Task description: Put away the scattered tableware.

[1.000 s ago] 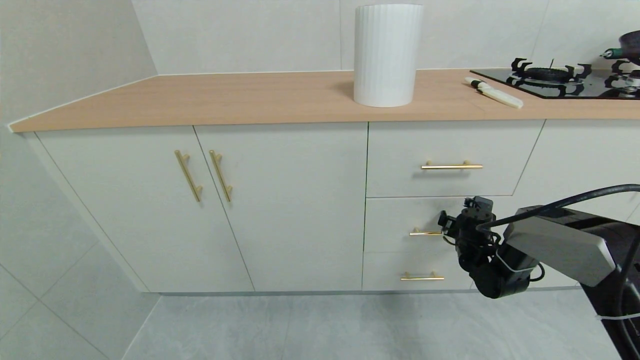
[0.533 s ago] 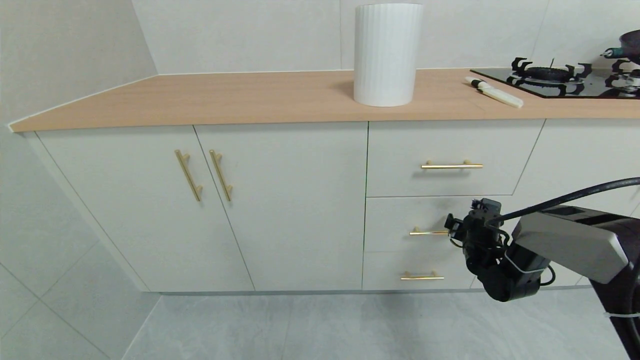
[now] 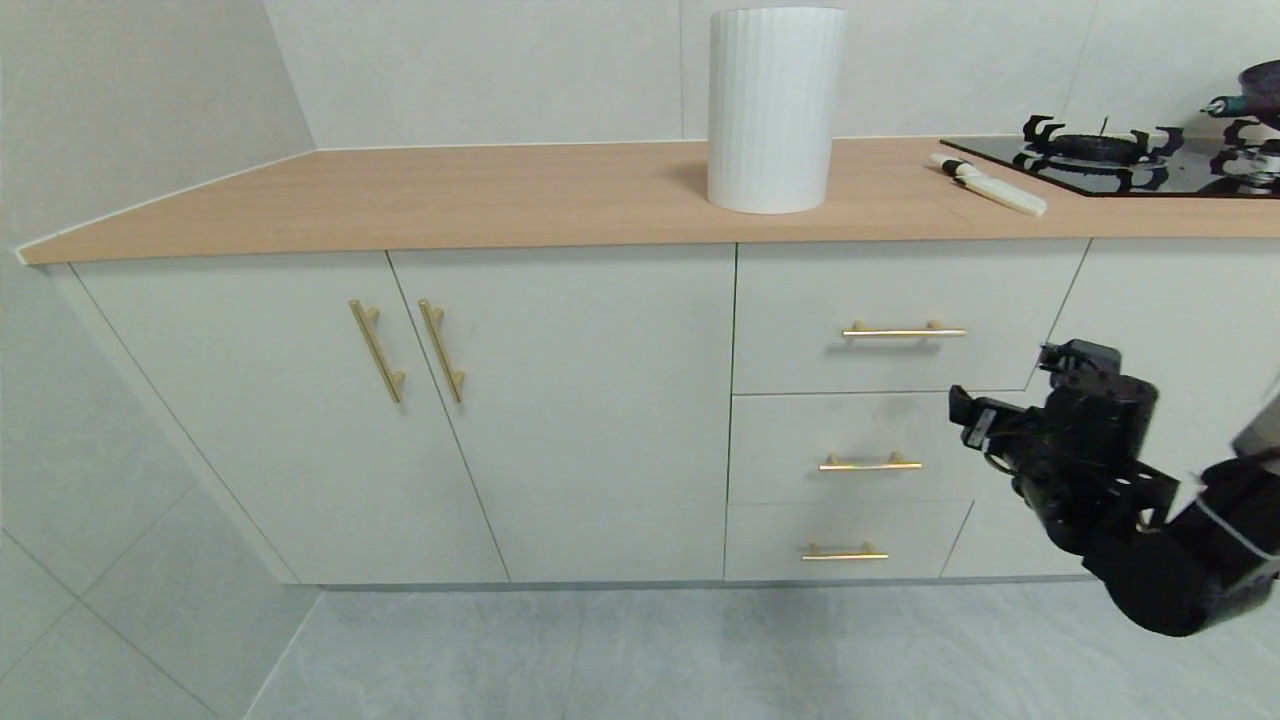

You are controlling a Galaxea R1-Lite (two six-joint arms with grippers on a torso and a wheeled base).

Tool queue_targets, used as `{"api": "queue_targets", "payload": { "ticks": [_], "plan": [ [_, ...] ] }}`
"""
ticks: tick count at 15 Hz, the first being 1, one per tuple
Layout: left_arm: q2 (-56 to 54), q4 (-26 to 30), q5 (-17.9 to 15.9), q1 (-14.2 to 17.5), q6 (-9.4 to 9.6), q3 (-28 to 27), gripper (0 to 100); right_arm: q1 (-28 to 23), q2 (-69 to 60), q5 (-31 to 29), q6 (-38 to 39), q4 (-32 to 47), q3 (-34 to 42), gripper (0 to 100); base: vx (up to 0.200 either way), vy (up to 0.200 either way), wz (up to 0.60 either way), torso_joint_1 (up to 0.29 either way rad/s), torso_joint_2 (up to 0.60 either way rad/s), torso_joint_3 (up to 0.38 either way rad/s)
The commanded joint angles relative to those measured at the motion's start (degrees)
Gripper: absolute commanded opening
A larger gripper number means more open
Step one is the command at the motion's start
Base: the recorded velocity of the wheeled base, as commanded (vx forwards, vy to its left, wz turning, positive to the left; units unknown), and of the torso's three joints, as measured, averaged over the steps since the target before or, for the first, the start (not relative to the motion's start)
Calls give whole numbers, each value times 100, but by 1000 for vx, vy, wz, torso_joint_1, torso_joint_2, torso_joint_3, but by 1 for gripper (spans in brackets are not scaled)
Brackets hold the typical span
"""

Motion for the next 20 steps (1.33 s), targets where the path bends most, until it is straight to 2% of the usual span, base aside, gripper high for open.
{"api": "queue_targets", "payload": {
  "ticks": [1, 4, 7, 9, 11, 12, 13, 14, 15, 17, 19, 20],
  "plan": [
    [2, -1, 4, 2, -1, 0, 100, 196, -2257, -25, -274, 5, 1534, 100, 0, 0, 0, 0, 0, 0],
    [2, -1, 4, 2, -1, 0, 100, 284, -3699, -95, -774, 5, 2861, 100, 0, 0, 0, 0, 0, 0],
    [2, -1, 4, 2, -1, 0, 100, 248, -5281, -271, -1232, 198, 3652, 100, 0, 0, 0, 0, 0, 0],
    [2, -1, 4, 2, -1, 0, 100, 143, -6687, -789, -1399, 1323, 3652, 100, 0, 0, 0, 0, 0, 0],
    [2, -1, 4, 2, -1, 0, 100, -384, -7882, -772, -1504, 2545, 3652, 100, 0, 0, 0, 0, 0, 0],
    [2, -1, 4, 2, -1, 0, 100, -569, -8761, -622, -1601, 3433, 3626, 100, 0, 0, 0, 0, 0, 0],
    [2, -1, 4, 2, -1, 0, 100, -587, -9825, -482, -1864, 4434, 3600, 100, 0, 0, 0, 0, 0, 0],
    [2, -1, 4, 2, -1, 0, 100, -604, -10396, -490, -1952, 4988, 3591, 100, 0, 0, 0, 0, 0, 0],
    [2, -1, 4, 2, -1, 0, 100, -841, -10985, -490, -1943, 5612, 3600, 100, 0, 0, 0, 0, 0, 0],
    [2, -1, 4, 2, -1, 0, 100, -1342, -11495, -367, -1970, 5955, 3652, 100, 0, 0, 0, 0, 0, 0],
    [2, -1, 4, 2, -1, 0, 100, -1342, -11495, -253, -1794, 6421, 3644, 100, 0, 0, 0, 0, 0, 0],
    [2, -1, 4, 2, -1, 0, 100, -1342, -11495, -86, -1434, 6605, 3644, 100, 0, 0, 0, 0, 0, 0]
  ]
}}
